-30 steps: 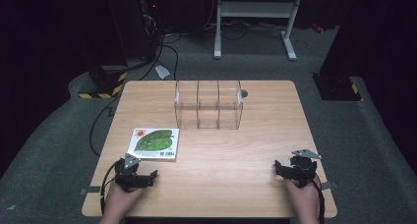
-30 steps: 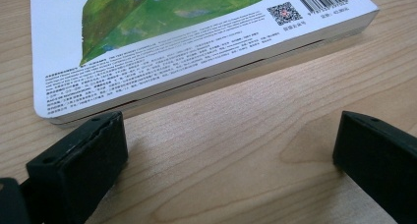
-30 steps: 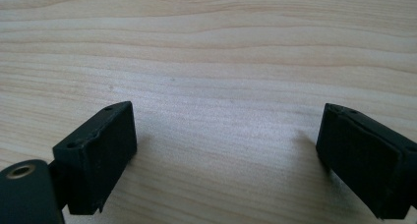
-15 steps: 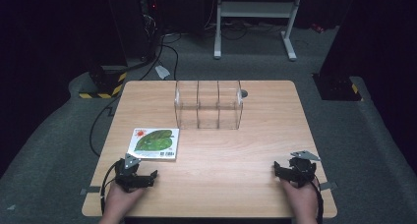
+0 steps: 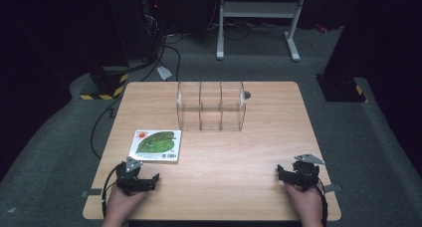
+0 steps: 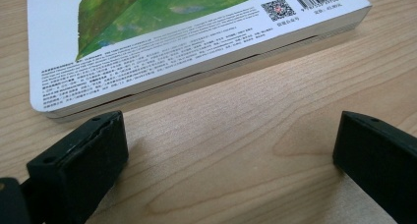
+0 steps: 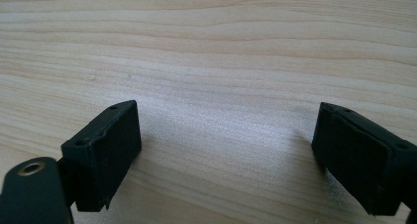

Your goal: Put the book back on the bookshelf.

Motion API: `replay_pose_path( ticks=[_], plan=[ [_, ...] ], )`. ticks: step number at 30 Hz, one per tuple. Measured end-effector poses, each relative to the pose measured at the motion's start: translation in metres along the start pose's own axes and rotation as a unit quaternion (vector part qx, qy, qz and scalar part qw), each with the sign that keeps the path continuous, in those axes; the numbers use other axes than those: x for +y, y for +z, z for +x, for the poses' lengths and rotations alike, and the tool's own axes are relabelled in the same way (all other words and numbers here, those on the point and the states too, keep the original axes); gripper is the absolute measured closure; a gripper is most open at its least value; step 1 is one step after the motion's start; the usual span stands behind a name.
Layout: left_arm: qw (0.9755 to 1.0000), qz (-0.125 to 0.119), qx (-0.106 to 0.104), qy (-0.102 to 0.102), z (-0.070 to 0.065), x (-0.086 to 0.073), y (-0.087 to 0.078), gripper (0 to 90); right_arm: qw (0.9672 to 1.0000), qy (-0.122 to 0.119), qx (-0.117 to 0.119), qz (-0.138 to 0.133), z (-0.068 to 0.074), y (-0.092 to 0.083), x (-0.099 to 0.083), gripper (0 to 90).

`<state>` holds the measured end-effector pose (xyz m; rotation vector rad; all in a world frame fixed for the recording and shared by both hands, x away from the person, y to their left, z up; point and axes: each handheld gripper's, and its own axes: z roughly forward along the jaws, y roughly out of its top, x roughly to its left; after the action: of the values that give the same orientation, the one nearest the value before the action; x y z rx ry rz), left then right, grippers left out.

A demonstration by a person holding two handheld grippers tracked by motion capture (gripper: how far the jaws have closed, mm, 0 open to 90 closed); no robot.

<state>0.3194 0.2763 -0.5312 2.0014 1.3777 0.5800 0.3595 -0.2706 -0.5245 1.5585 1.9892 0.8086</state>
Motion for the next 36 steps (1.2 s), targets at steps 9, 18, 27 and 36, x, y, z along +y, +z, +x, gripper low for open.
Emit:
replay_pose_path(
  ticks=[9,18,27,36],
  plan=[
    [1.0000,-0.004,-0.005,0.003,0.004,-0.002,-0.005,6.0,0.9999,-0.012,0.005,-0.001,0.000,0.001,0.001,11.2],
    [0.9988,-0.027,-0.029,-0.029,0.020,0.003,-0.014,5.2,0.9993,-0.030,-0.012,-0.017,0.017,-0.009,0.007,13.9],
    [0.9986,-0.038,-0.002,-0.036,0.028,0.008,-0.011,5.7,0.9986,-0.029,0.037,-0.026,0.027,-0.015,0.017,20.8],
    [0.9961,-0.035,0.044,-0.068,0.043,0.031,-0.007,8.9,0.9958,-0.048,0.076,-0.017,0.034,-0.005,0.015,26.5]
  ],
)
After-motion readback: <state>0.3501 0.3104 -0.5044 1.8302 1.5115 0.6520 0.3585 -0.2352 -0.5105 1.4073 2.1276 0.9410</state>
